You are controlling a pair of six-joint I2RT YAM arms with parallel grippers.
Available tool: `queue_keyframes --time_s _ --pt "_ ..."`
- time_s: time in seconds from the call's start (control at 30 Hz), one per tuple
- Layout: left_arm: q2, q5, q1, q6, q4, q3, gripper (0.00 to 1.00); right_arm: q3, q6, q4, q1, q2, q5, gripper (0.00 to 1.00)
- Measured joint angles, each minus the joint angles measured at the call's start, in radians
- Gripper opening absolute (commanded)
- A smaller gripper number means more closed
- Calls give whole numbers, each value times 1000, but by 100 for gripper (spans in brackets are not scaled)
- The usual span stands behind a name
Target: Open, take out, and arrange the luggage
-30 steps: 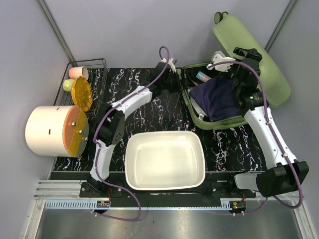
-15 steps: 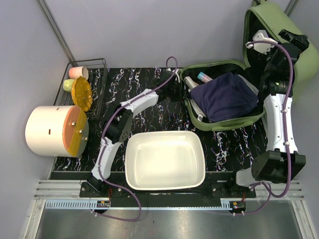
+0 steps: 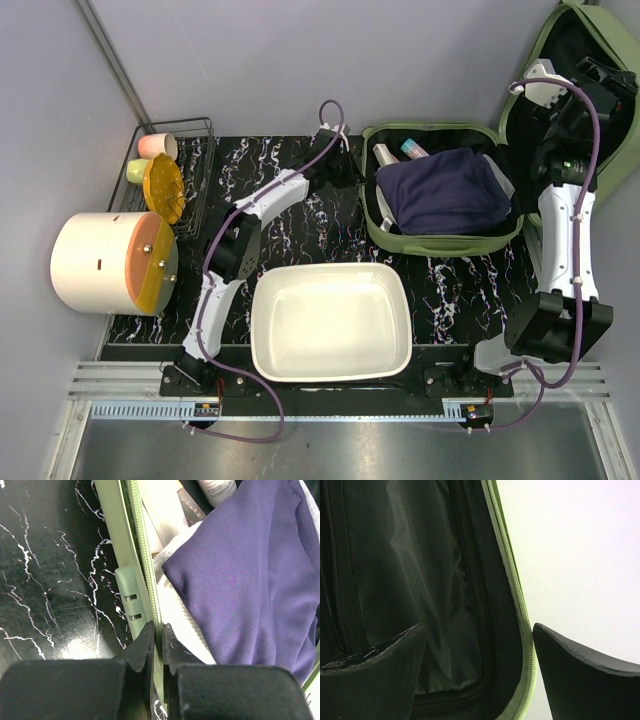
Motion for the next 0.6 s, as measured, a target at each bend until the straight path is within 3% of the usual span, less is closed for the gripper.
queue_keyframes --time_s 0.33,0.6 --pt "-30 -31 29 -55 82 -80 0 9 32 -2 -5 15 -37 99" --pt "-41 -52 30 -103 104 -109 0 39 145 -359 -5 -116 -302 99"
